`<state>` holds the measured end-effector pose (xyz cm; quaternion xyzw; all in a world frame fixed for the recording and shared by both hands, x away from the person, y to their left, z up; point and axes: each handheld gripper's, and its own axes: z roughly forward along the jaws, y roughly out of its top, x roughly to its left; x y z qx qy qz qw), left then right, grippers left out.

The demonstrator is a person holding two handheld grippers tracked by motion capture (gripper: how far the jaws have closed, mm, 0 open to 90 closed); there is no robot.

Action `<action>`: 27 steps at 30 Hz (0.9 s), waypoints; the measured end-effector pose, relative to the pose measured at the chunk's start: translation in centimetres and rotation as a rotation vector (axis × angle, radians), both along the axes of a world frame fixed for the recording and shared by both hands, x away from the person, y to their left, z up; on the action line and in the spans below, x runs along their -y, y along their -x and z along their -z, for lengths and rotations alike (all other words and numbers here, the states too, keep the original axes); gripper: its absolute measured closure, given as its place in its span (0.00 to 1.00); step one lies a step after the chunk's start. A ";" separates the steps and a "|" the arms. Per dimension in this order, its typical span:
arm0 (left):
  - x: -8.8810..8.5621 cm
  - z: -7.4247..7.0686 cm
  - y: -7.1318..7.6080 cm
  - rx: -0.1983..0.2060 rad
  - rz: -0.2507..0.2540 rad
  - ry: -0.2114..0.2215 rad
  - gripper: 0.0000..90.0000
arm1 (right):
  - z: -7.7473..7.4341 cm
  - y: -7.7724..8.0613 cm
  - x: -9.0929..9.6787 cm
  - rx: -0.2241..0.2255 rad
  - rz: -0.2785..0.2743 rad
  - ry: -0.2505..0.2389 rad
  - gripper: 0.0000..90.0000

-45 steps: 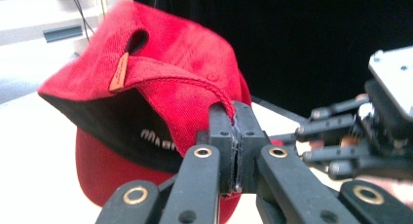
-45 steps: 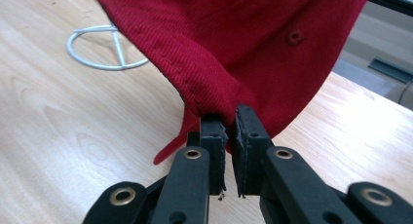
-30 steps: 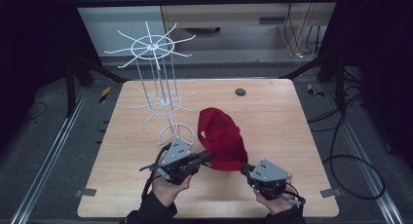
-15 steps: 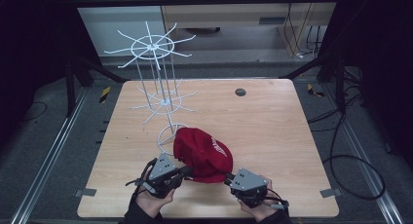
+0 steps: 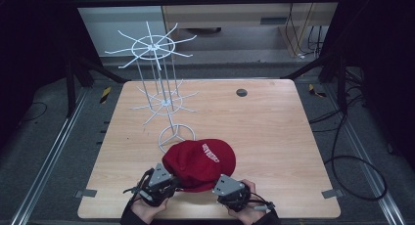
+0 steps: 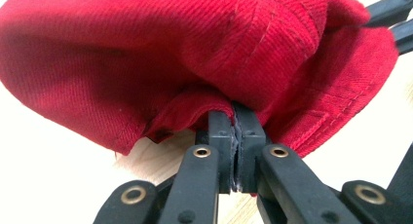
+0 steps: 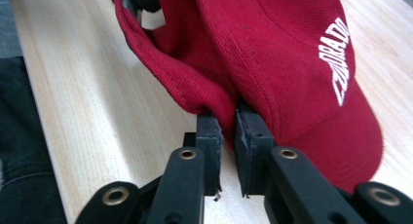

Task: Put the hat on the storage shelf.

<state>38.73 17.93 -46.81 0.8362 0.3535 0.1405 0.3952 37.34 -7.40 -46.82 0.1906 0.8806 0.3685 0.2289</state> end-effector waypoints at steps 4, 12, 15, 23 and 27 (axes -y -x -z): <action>-0.2 0.6 -0.1 -0.013 -0.008 -0.029 0.98 | 0.1 0.1 0.6 -0.066 -0.044 -0.074 0.76; -1.2 0.8 -0.1 -0.025 -0.021 -0.052 0.96 | -0.7 0.2 2.0 -0.123 -0.056 -0.254 0.64; -1.5 0.9 -0.1 -0.027 -0.027 -0.050 0.97 | -0.6 -0.5 1.1 -0.085 -0.029 -0.242 0.56; -1.5 1.0 -0.3 -0.030 -0.026 -0.040 0.97 | 0.8 -2.4 -1.8 -0.031 -0.025 -0.150 0.73; -0.9 0.9 -0.5 -0.033 -0.012 -0.028 0.97 | 0.6 -2.3 -1.5 -0.054 0.019 -0.112 0.98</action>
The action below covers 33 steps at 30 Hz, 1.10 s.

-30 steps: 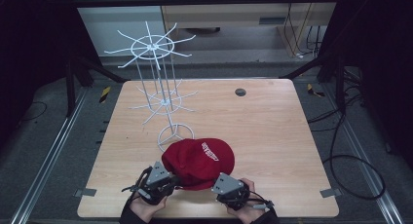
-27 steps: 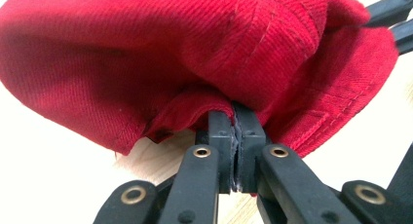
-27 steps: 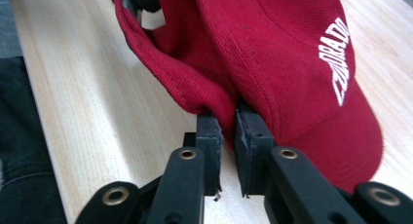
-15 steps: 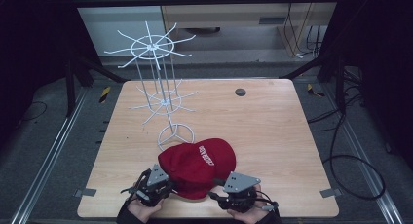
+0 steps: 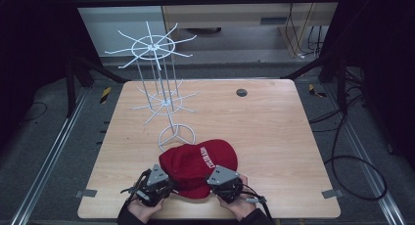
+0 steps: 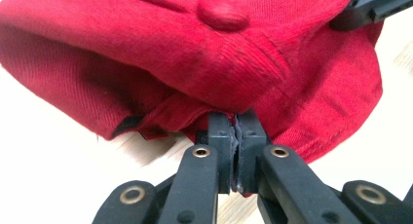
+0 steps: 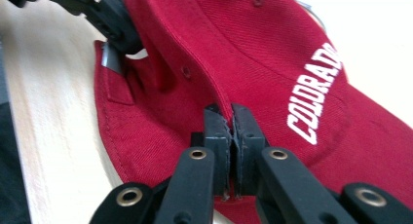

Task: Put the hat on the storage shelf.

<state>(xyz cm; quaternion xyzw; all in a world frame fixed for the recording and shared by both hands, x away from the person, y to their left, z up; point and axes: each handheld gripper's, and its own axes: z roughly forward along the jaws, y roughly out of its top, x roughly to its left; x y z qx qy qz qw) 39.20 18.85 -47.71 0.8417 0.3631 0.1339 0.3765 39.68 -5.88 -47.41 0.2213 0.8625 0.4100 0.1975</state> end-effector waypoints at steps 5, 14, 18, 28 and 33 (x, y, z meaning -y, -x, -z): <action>2.3 -0.1 -0.5 0.023 0.033 0.003 0.97 | -0.7 0.1 2.1 0.006 0.086 -0.001 0.98; 9.7 0.2 -3.6 0.095 0.063 0.034 0.97 | -1.3 0.5 8.5 -0.026 0.377 -0.046 0.98; 12.4 0.6 -4.4 0.127 0.088 0.017 0.97 | -1.2 0.5 10.9 -0.053 0.453 -0.063 0.98; 13.4 0.7 -4.5 0.116 0.124 0.037 0.77 | -0.9 0.3 13.1 -0.092 0.559 -0.057 0.97; 9.8 -1.6 -3.7 0.132 0.106 0.069 0.63 | -0.8 0.2 13.4 -0.094 0.560 -0.055 0.96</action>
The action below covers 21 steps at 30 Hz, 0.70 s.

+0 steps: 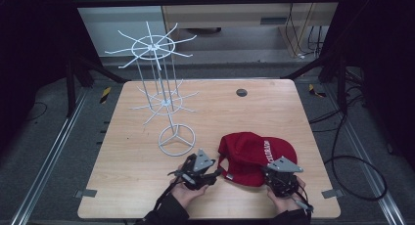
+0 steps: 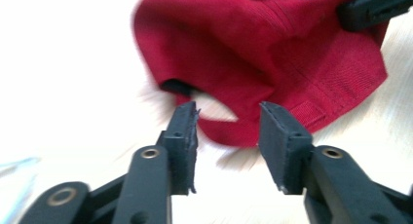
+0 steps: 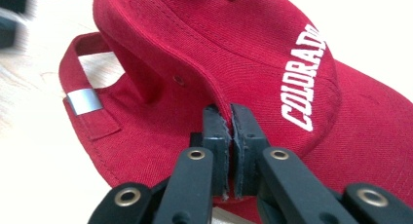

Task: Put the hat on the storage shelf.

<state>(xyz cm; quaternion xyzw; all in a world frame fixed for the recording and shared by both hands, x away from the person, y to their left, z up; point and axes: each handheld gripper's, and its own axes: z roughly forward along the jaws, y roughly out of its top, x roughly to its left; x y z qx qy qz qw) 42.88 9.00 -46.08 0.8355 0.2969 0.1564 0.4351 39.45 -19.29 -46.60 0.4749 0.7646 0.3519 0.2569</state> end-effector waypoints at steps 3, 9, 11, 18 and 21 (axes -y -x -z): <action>-3.0 -1.5 0.6 0.017 -0.033 0.023 0.60 | -0.1 0.2 0.2 0.015 -0.042 -0.026 0.86; -9.4 -3.1 1.6 0.042 -0.142 0.035 0.56 | -0.9 0.9 -0.6 0.075 -0.137 -0.042 0.65; -11.2 -3.1 1.7 0.045 -0.182 0.027 0.55 | -1.3 0.8 -1.3 0.091 -0.164 -0.047 0.60; -16.3 -2.4 1.4 0.042 -0.321 0.024 0.50 | -1.0 -1.4 -4.8 0.079 -0.225 0.021 0.51; -17.8 -2.0 1.4 0.035 -0.362 0.042 0.50 | -0.8 -2.5 -5.6 0.083 -0.216 0.045 0.50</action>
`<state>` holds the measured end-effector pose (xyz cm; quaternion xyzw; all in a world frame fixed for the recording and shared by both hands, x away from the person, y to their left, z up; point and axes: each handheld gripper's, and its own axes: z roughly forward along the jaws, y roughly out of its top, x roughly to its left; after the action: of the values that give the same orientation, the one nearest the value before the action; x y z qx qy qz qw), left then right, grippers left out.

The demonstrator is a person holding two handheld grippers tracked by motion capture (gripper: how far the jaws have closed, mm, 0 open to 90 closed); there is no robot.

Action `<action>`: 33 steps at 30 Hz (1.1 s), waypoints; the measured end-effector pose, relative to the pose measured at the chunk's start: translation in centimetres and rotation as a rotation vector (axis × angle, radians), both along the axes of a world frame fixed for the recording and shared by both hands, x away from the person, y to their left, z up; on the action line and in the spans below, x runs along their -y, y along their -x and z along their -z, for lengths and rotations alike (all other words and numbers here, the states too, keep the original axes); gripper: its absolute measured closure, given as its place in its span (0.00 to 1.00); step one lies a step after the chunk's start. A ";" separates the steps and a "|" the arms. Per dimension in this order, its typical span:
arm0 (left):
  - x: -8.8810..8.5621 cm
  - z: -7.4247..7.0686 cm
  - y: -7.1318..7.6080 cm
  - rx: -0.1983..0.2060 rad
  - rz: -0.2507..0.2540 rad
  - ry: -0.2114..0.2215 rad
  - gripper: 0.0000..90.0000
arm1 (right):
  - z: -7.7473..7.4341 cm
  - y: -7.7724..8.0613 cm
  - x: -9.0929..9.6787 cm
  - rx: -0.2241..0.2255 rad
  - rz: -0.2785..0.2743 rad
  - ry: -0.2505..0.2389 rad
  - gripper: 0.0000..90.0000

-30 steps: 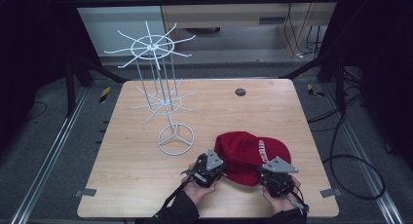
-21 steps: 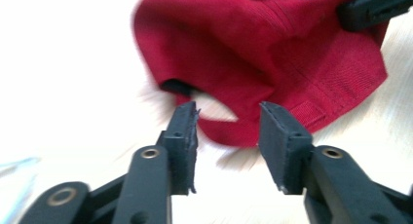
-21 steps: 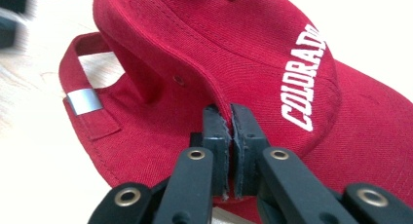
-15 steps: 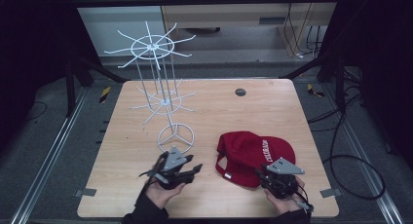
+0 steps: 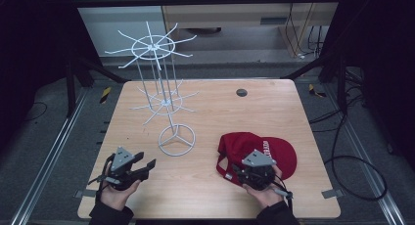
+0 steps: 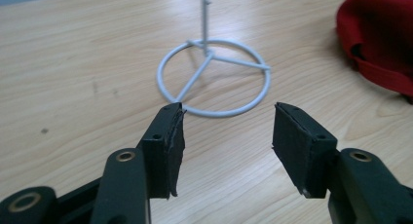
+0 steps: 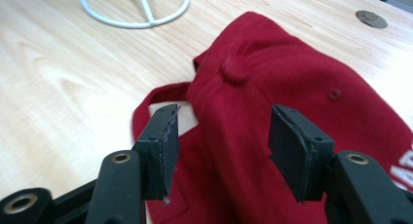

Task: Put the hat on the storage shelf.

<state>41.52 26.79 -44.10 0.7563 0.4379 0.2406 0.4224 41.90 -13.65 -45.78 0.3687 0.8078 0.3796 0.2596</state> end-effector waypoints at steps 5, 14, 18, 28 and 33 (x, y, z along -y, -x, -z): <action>-1.8 0.7 -0.1 -0.012 -0.055 0.031 0.49 | 0.6 -1.1 -1.1 -0.018 0.049 0.051 0.64; -3.5 1.7 -0.7 -0.028 -0.113 0.021 0.49 | -0.4 -1.4 -0.1 -0.030 0.089 0.020 0.97; -3.8 2.2 -1.0 -0.039 -0.125 0.015 0.49 | -1.4 -1.3 0.8 0.002 0.096 -0.043 0.98; -3.7 2.5 -1.4 -0.048 -0.119 -0.001 0.49 | -5.8 -1.1 3.9 0.080 0.104 -0.294 0.98; -3.7 2.6 -1.6 -0.050 -0.121 0.000 0.49 | -8.1 -0.9 4.9 0.141 0.103 -0.370 0.98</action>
<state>43.08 30.53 -46.69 0.7342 0.4932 0.2465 0.3961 42.76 -18.52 -37.72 0.4232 0.6842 0.5328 0.2624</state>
